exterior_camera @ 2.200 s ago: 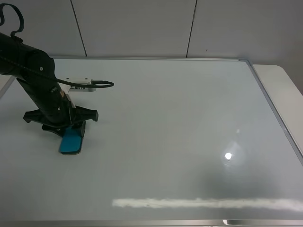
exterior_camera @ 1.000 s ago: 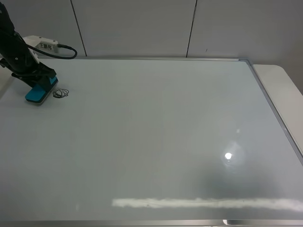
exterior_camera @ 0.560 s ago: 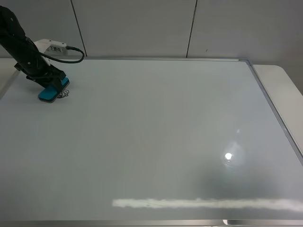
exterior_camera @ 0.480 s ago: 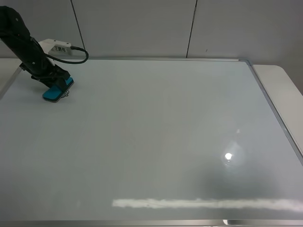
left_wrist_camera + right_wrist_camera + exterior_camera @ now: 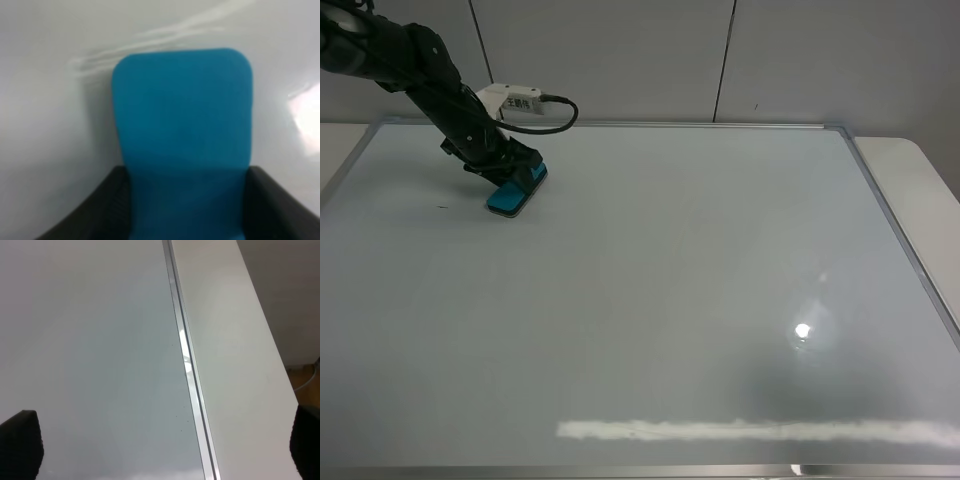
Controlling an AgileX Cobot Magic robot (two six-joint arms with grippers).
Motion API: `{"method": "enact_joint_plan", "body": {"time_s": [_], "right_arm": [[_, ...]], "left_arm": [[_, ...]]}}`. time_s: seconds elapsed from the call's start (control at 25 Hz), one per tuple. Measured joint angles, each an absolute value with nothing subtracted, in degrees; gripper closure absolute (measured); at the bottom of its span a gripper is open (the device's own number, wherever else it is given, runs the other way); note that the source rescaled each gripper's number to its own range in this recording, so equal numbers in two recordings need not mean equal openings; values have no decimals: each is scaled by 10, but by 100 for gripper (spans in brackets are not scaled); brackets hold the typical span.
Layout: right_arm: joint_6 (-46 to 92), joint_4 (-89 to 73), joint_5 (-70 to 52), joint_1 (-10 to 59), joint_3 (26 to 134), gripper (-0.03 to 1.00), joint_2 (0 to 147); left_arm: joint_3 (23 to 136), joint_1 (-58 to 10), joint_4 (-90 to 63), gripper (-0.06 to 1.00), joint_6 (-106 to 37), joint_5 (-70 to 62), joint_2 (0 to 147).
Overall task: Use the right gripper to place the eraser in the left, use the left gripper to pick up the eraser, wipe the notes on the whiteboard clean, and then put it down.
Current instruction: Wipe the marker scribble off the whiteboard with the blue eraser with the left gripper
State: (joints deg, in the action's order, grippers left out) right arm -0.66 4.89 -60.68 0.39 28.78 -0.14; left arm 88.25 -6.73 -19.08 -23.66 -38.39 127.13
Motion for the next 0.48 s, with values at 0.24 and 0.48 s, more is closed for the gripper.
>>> {"method": "enact_joint_plan", "body": {"time_s": [0.24, 0.48], "right_arm": [[-7, 49, -607, 4, 288, -2, -1], [-7, 49, -607, 4, 288, -2, -1]], "left_arm": [[861, 20, -213, 94, -236, -400, 1260], [781, 92, -207, 94, -253, -360, 1215]]}}
